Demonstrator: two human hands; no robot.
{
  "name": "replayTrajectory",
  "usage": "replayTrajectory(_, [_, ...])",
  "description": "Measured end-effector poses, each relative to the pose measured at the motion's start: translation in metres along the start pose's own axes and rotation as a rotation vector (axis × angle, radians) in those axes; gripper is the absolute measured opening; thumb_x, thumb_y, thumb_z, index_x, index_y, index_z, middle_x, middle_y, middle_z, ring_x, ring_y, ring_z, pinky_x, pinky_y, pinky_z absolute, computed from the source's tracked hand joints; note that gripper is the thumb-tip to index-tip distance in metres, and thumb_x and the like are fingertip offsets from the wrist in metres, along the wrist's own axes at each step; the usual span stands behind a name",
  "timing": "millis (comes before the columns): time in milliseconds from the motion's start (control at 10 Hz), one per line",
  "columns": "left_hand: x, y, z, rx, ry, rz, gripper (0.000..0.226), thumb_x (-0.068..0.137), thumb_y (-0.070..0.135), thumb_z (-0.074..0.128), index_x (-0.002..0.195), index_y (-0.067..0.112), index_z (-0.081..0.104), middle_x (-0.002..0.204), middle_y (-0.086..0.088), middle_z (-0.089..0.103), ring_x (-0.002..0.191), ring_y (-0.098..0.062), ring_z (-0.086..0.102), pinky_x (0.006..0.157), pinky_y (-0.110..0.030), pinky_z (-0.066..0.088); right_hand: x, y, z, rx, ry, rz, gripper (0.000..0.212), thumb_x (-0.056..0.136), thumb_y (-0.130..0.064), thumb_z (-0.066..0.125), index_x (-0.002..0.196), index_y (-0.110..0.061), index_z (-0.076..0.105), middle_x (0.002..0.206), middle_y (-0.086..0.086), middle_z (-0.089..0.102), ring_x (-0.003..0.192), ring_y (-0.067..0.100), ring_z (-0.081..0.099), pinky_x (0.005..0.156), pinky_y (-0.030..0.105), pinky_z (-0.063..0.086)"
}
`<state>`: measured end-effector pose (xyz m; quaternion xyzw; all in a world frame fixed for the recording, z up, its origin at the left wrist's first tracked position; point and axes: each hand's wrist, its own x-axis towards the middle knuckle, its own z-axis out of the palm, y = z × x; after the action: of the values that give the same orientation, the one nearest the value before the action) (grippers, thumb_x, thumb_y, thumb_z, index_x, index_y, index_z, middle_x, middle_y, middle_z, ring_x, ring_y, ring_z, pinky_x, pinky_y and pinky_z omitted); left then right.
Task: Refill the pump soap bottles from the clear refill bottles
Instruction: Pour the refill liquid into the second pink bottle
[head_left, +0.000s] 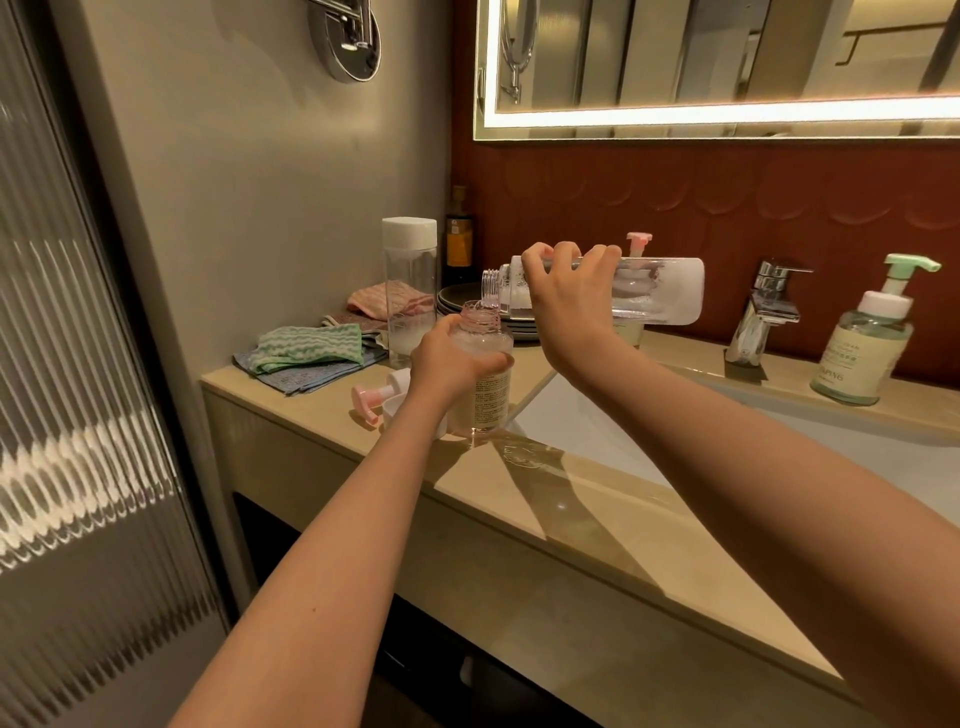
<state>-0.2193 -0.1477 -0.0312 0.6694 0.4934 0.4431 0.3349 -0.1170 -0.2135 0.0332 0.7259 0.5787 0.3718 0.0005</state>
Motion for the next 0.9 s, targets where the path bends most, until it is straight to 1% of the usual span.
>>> replayTrajectory(200, [0.0014, -0.0002, 0.0004, 0.007, -0.001, -0.010, 0.085, 0.070, 0.032, 0.079, 0.141, 0.016, 0.034, 0.138, -0.008, 0.045, 0.127, -0.028, 0.041, 0.100, -0.041, 0.043, -0.0007, -0.0007, -0.0002, -0.007, 0.000, -0.001, 0.066, 0.085, -0.017, 0.059, 0.138, -0.002, 0.021, 0.129, 0.020, 0.038, 0.113, 0.036, 0.041, 0.100, 0.048, 0.030])
replayTrajectory(900, [0.0049, -0.0040, 0.0010, -0.007, -0.005, 0.005, 0.087, 0.069, 0.032, 0.080, 0.141, 0.015, 0.034, 0.138, -0.008, 0.046, 0.126, -0.028, 0.042, 0.101, -0.041, 0.042, 0.0011, -0.0016, 0.0036, -0.012, 0.024, 0.006, 0.067, 0.085, -0.018, 0.061, 0.137, -0.003, 0.022, 0.129, 0.021, 0.038, 0.114, 0.036, 0.041, 0.100, 0.048, 0.030])
